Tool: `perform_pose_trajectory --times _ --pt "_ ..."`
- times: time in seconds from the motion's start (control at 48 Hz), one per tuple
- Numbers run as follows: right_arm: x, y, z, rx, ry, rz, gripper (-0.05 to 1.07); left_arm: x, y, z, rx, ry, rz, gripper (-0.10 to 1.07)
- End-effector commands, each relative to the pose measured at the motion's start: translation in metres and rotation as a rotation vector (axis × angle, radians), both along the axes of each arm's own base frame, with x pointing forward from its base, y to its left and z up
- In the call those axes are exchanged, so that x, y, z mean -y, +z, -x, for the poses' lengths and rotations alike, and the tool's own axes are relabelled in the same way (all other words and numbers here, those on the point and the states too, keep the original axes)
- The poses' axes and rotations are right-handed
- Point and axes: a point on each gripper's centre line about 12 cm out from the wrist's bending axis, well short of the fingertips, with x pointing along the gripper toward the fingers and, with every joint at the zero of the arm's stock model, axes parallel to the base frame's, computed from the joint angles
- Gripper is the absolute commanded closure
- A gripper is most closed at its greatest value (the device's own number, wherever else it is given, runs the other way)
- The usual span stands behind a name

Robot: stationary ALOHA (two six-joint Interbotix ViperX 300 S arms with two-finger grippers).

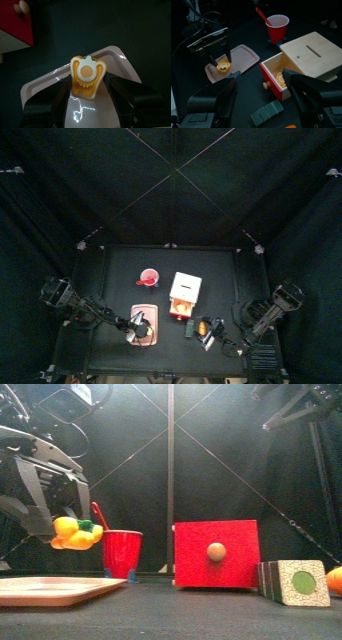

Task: Put squash half in drawer

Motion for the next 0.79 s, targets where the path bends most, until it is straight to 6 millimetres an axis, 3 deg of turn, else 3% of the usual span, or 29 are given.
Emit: perform_pose_trajectory --times 0.0,0.333,0.562,0.771 --pt "-0.001 0.01 -0.001 0.026 -0.002 -0.022 0.05 0.001 0.012 -0.007 0.035 0.007 0.008 0.11" --pt "-0.001 0.01 -0.001 0.027 -0.002 -0.023 0.05 -0.007 0.054 -0.033 0.164 0.093 -0.071 0.11" --pt "-0.002 0.011 0.001 0.029 0.003 -0.024 0.05 -0.025 0.094 -0.071 0.277 0.221 -0.15 0.11" --pt "-0.003 0.012 0.002 0.03 0.006 -0.024 0.05 -0.048 0.092 -0.11 0.278 0.306 -0.169 0.11"
